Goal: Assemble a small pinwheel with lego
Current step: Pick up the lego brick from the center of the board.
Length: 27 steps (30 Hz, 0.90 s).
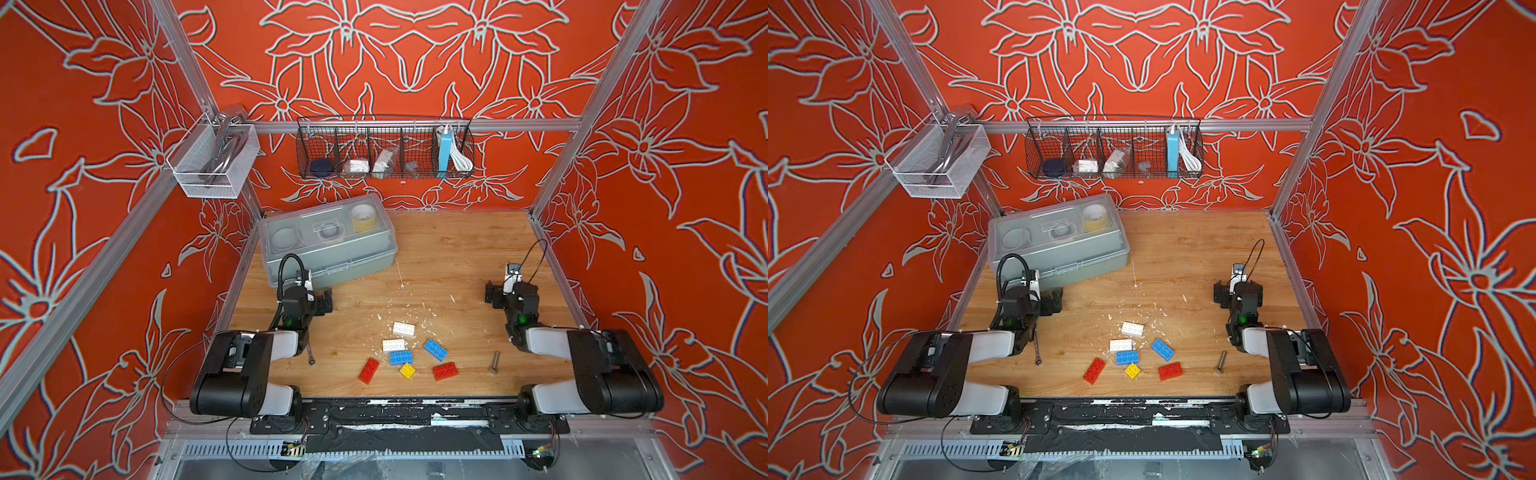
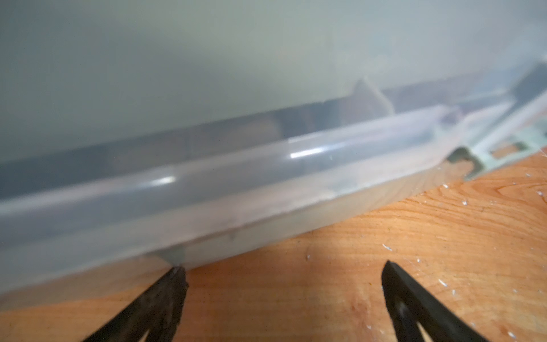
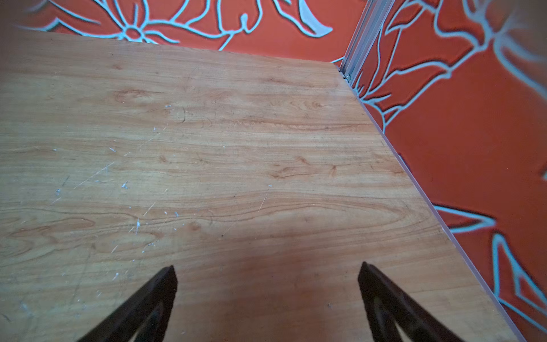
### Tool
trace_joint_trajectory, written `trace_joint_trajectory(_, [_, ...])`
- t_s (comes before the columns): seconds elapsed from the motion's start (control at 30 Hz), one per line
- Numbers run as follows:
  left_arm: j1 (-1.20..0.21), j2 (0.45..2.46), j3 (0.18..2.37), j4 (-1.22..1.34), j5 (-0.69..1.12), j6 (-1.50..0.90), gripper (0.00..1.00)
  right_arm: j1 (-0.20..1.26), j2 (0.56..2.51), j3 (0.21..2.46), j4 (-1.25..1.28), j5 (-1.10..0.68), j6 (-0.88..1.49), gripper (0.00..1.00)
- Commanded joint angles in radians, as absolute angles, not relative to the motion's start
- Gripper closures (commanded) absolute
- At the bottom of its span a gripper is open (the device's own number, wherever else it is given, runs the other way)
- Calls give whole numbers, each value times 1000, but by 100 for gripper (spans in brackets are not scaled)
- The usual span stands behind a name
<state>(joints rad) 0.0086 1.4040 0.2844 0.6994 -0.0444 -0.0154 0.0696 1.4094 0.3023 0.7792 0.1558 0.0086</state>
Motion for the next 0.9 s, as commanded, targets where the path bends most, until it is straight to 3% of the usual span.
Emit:
trace_joint_trajectory(0.0, [16, 1408, 311, 761, -38, 0, 2, 62, 1412, 324, 797, 175, -2, 0])
trace_joint_trajectory(0.87, [20, 1368, 274, 794, -40, -7, 2, 63, 1377, 321, 791, 202, 8, 0])
